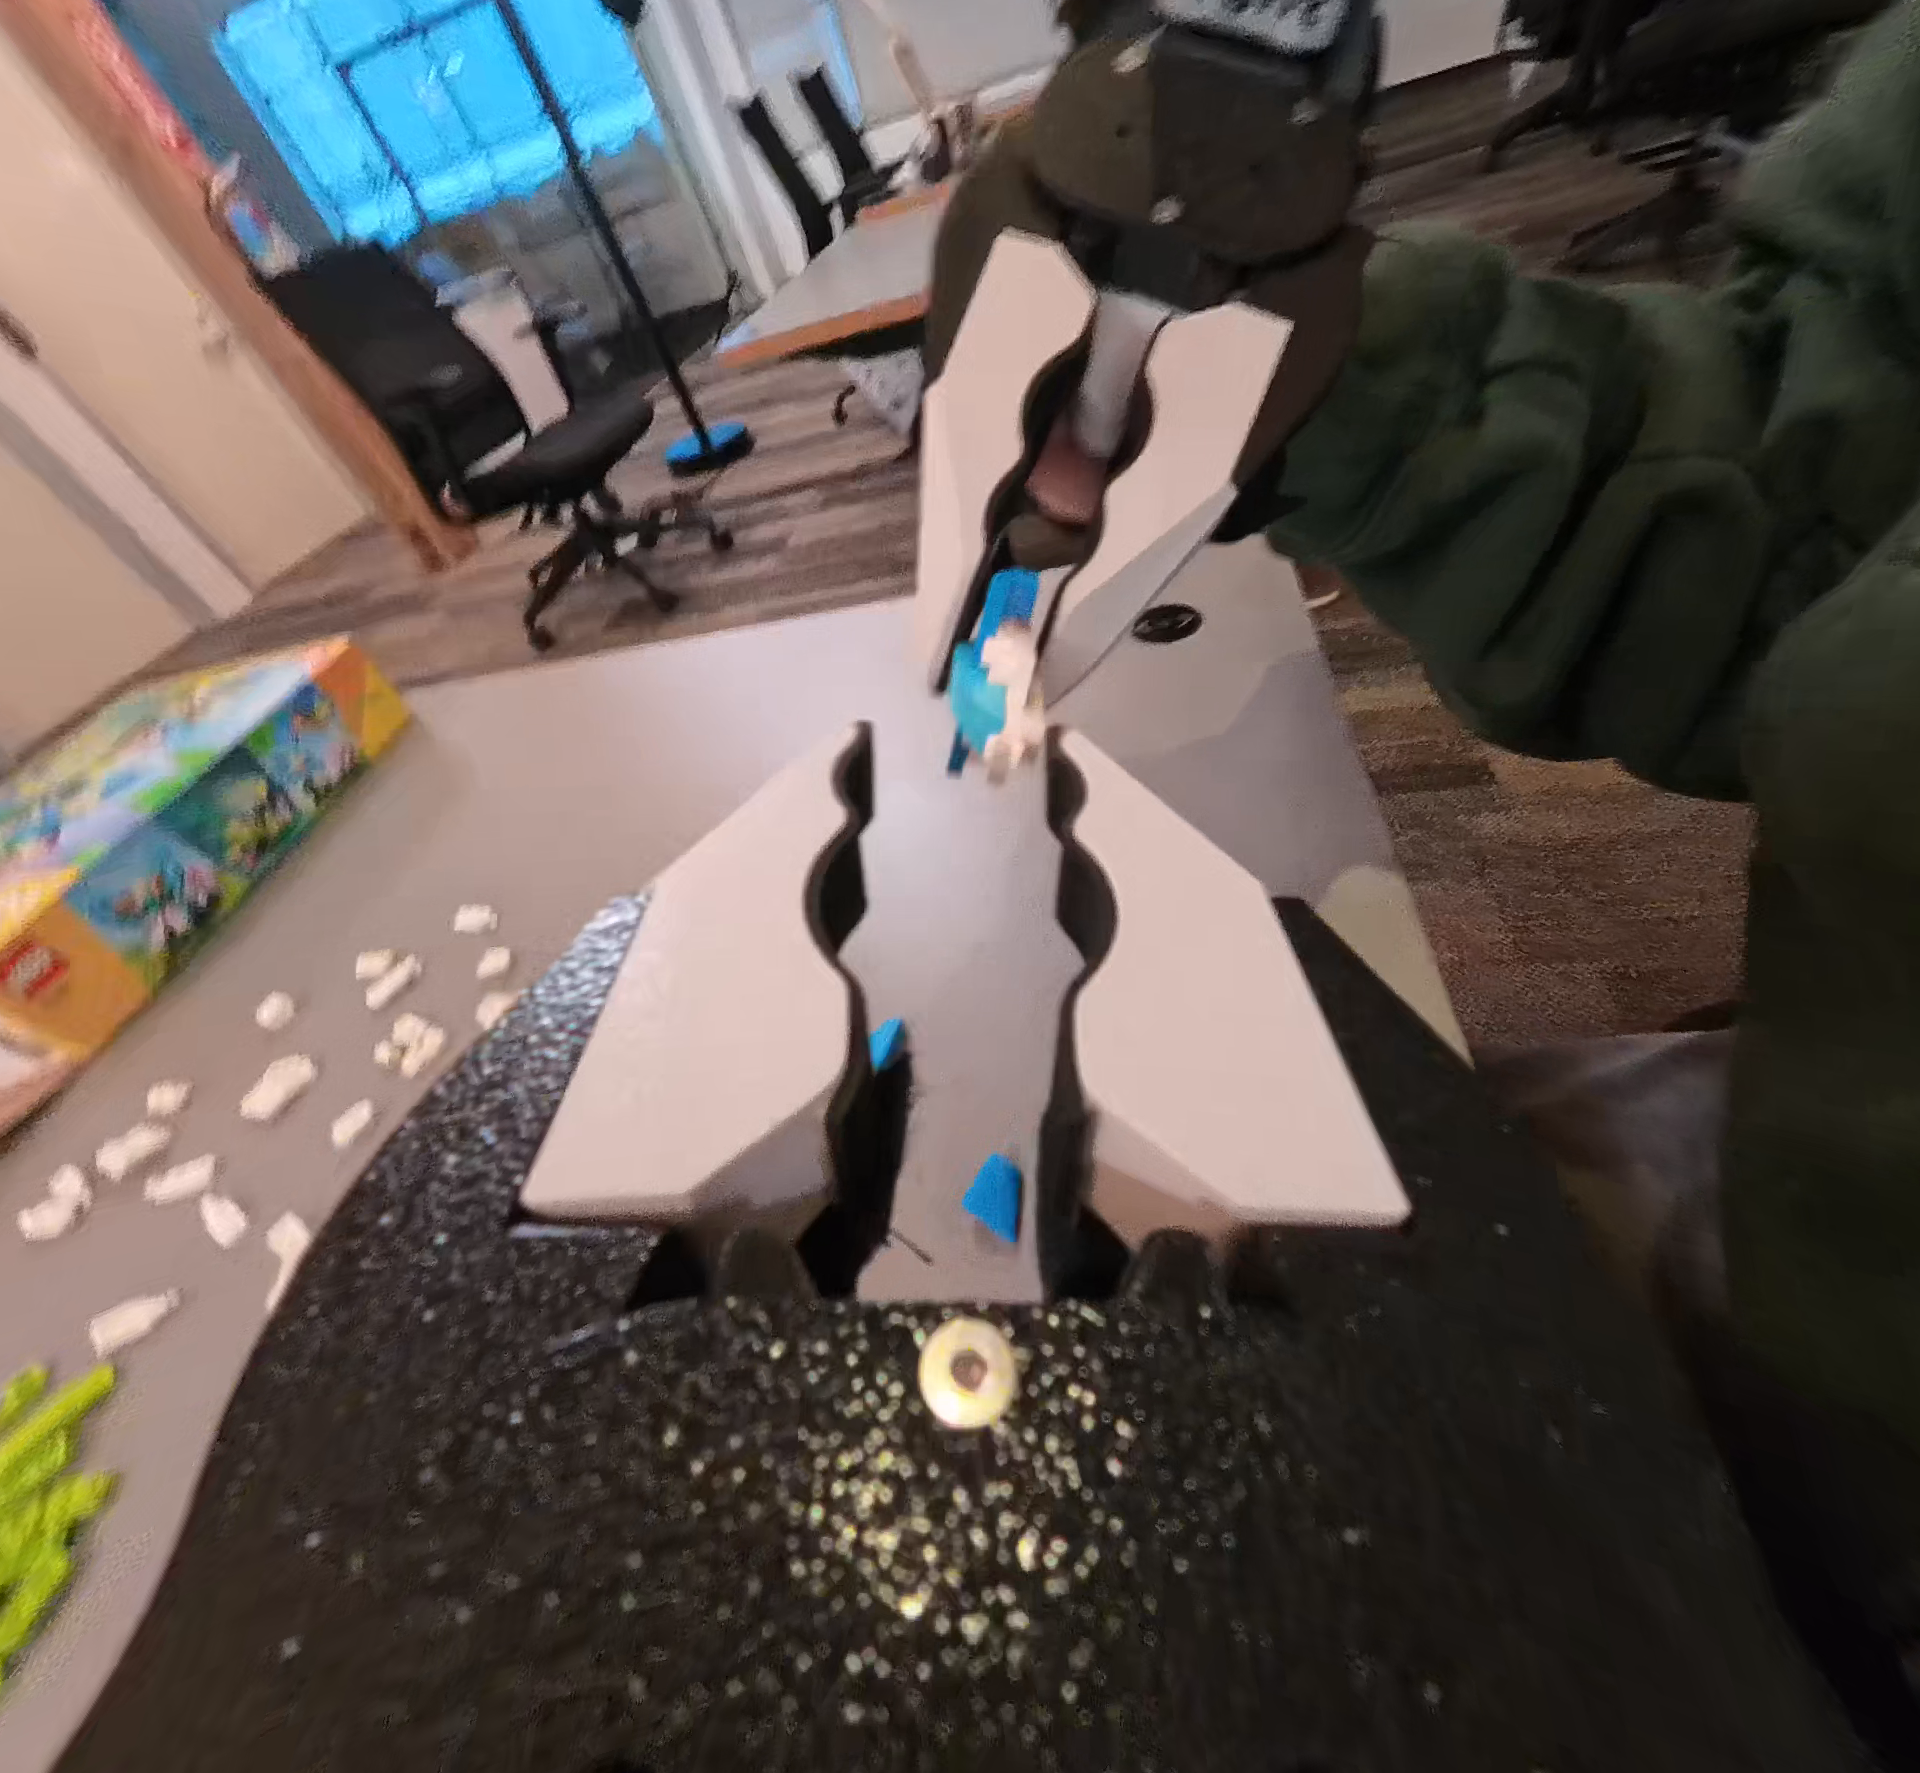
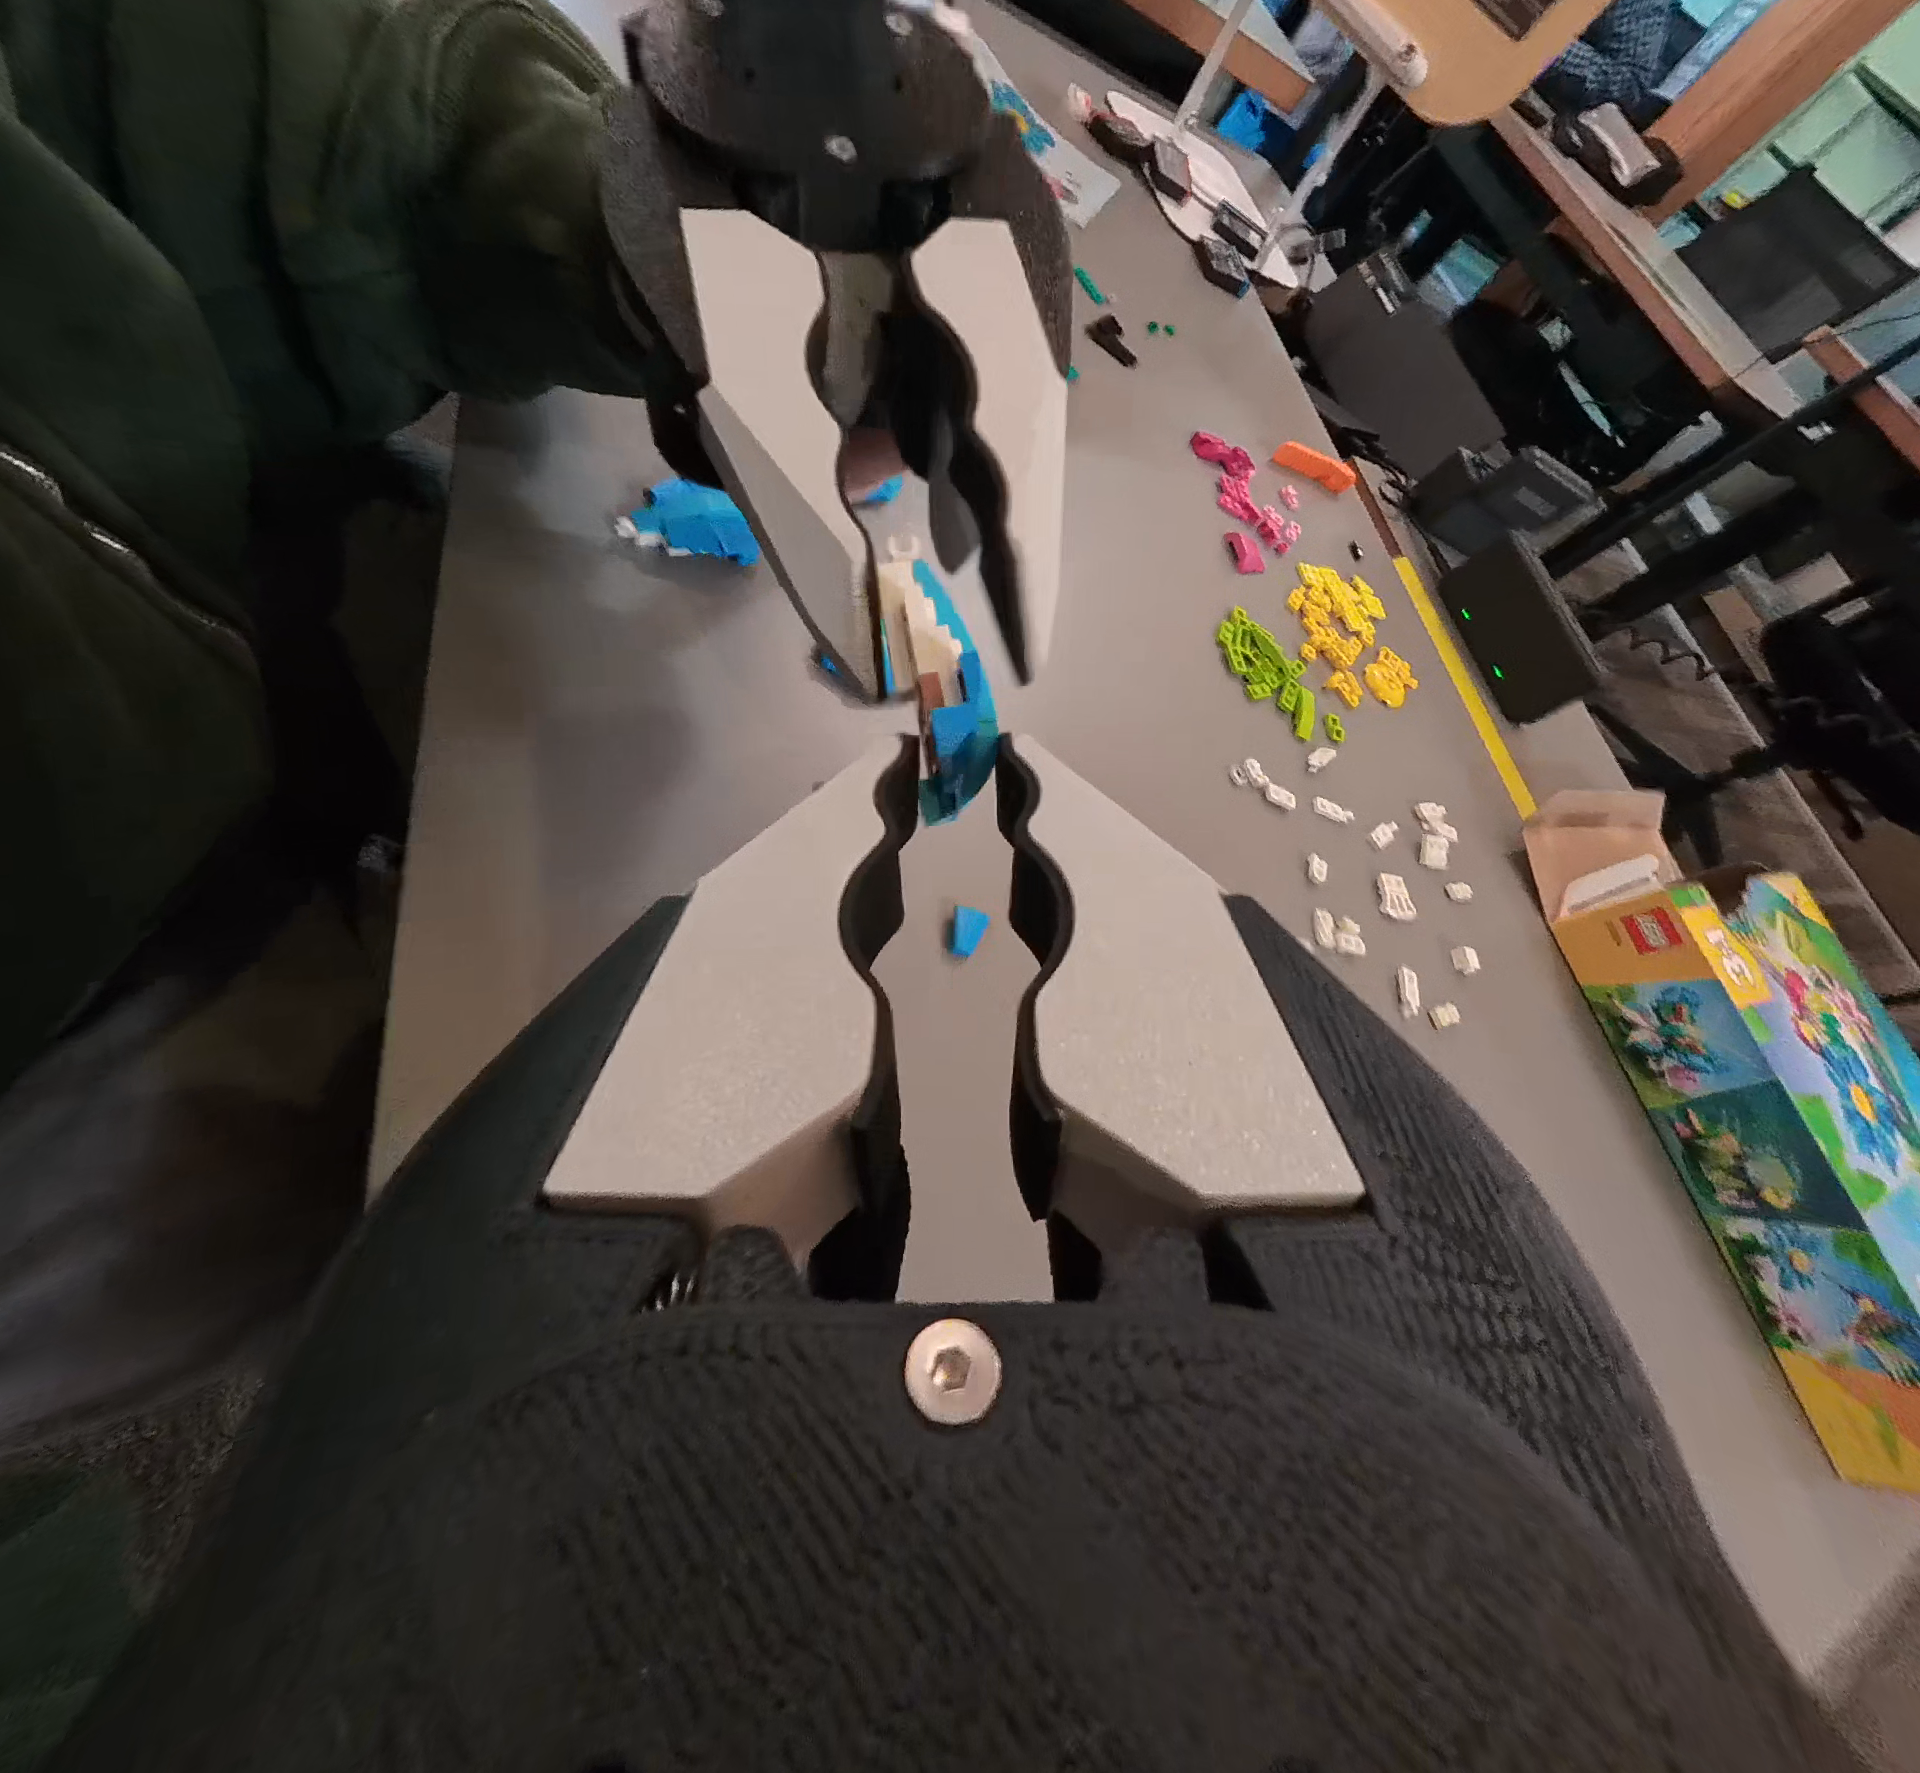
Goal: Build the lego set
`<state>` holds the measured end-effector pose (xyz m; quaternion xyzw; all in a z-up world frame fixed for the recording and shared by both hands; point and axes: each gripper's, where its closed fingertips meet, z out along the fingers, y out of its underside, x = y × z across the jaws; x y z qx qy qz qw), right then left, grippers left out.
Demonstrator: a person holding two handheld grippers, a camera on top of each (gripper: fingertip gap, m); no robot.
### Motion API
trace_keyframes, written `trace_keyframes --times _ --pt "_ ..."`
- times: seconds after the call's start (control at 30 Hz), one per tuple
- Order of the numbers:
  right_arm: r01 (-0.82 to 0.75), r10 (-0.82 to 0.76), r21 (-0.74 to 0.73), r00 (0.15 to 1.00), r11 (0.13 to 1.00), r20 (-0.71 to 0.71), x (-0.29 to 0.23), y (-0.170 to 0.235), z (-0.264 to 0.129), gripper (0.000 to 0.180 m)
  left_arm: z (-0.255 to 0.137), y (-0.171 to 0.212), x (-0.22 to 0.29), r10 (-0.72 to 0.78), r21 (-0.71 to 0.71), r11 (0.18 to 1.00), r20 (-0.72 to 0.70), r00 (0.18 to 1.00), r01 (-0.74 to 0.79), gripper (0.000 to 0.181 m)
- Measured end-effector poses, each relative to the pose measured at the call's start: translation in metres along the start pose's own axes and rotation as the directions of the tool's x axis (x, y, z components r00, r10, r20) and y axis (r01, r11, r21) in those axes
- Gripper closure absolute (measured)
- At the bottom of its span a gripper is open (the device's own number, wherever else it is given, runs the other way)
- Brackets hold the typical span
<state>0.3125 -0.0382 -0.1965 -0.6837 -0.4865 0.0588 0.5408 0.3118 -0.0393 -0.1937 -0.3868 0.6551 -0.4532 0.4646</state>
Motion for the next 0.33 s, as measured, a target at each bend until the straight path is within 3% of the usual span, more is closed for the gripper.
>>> trace_keyframes --times 0.1,0.23,0.33 --pt "-0.046 0.038 -0.121 0.997 0.992 -0.070 0.016 0.036 -0.003 0.167 0.006 0.033 -0.016 -0.103 -0.168 0.980 0.040 0.994 0.109 0.142" --pt "-0.072 0.048 -0.320 0.995 0.945 -0.083 0.020 0.093 0.007 0.167 0.011 0.086 -0.025 -0.134 -0.441 0.882 0.110 0.985 0.169 0.140" --pt "-0.051 0.016 -0.396 0.996 0.917 -0.089 0.021 0.117 0.016 0.167 0.015 0.107 -0.027 -0.182 -0.528 0.817 0.148 0.972 0.234 0.144"
